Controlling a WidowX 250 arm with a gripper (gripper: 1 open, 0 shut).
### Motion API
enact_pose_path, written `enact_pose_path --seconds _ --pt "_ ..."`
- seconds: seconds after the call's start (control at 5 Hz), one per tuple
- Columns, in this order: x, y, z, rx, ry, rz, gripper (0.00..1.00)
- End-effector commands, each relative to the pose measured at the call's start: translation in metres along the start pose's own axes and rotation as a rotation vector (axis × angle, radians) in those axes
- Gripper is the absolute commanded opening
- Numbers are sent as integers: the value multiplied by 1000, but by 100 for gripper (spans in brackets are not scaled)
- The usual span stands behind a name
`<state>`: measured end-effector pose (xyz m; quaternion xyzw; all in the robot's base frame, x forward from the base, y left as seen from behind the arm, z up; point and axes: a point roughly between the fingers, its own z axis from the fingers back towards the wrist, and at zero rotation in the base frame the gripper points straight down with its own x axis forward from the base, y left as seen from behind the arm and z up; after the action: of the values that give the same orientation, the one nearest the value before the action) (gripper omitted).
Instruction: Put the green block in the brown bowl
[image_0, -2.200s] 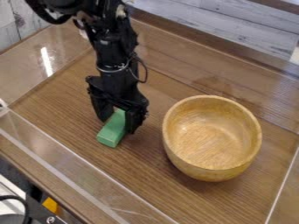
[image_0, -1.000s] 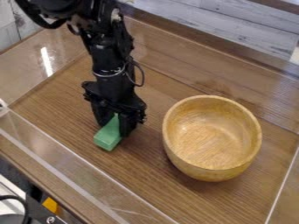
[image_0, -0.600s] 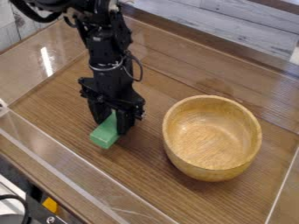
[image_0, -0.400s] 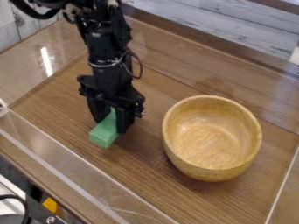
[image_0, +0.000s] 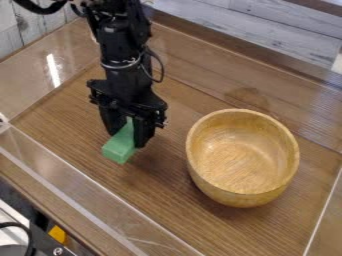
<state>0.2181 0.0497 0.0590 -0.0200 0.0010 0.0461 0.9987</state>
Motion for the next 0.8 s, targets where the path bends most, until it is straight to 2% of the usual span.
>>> enact_pose_path --seconds 0.0,0.6 --pt "7 -6 18 3 -53 -10 0" --pt "1 -39 35 -18 -43 -62 0"
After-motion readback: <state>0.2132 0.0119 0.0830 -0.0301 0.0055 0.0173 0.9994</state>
